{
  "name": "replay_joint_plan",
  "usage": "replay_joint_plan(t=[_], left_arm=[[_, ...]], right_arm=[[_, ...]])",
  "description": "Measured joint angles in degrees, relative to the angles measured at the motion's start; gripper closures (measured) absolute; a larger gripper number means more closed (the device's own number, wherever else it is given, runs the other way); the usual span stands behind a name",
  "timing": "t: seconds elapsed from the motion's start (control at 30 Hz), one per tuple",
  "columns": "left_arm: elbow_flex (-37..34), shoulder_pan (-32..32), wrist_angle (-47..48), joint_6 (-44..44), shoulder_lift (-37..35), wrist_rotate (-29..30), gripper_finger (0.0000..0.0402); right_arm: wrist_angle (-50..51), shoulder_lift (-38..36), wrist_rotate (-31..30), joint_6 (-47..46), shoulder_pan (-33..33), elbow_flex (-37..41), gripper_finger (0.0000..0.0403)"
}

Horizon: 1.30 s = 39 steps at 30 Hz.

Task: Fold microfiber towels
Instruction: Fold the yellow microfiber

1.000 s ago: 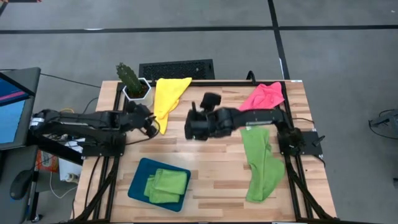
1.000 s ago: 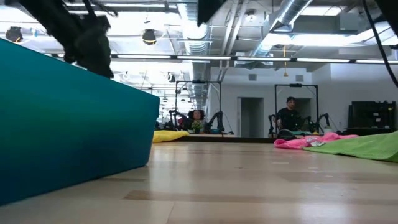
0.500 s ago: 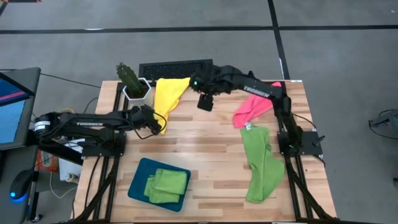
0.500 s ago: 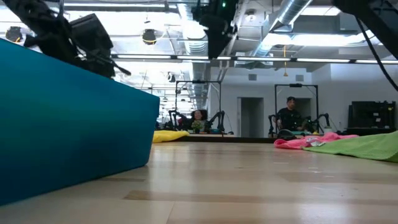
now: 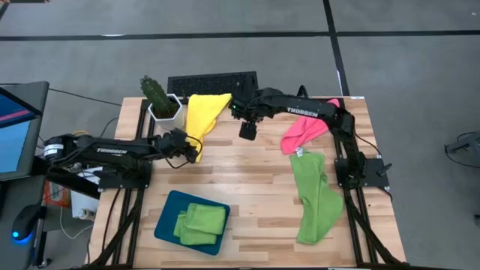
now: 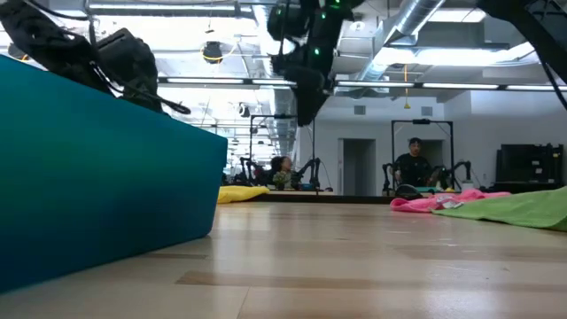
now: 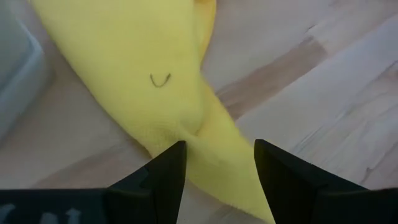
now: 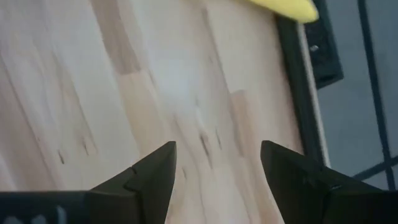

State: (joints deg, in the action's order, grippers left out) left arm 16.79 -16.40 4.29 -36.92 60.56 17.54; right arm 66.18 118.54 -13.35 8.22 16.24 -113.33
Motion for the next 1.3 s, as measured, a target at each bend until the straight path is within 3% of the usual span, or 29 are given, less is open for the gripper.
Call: replay_joint_plan(t=[0.2,0.3,0.4,0.47,0.67,0.87,1.13,1.3], left_arm=[[-0.1,0.0,-4.2,-1.9,7.4,-2.1,0.0244],[0.3,0.0,-9.0,-1.7,10.1,-3.6,0.0293],[1.8,0.0,-12.2,0.3,11.4,-3.9,0.0369],[3.1,0.0,-12.7,0.7,11.3,-4.2,0.0390],[11.3,0.5,-12.8,4.7,9.9,-7.2,0.0399],[22.4,0.9,-5.9,11.5,9.5,-7.0,0.0401],[36.4,0.3,7.1,21.5,9.7,-0.3,0.0401],[41.7,-0.4,12.4,23.8,9.7,0.8,0.0401]], right_arm=[[-16.4,-5.6,0.3,2.3,0.0,13.7,0.0143],[-23.0,-9.9,0.4,2.1,0.1,20.0,0.0143],[-28.9,-14.3,0.4,1.5,0.4,25.9,0.0143],[-32.5,-17.0,0.4,1.4,0.5,29.7,0.0143],[-45.6,-23.8,5.2,2.8,0.8,40.8,0.0143],[-55.2,-24.6,7.5,2.8,0.1,48.2,0.0143],[-65.4,-24.9,7.5,6.3,-4.9,53.1,0.0143],[-69.0,-23.8,7.3,10.2,-6.4,53.0,0.0143]])
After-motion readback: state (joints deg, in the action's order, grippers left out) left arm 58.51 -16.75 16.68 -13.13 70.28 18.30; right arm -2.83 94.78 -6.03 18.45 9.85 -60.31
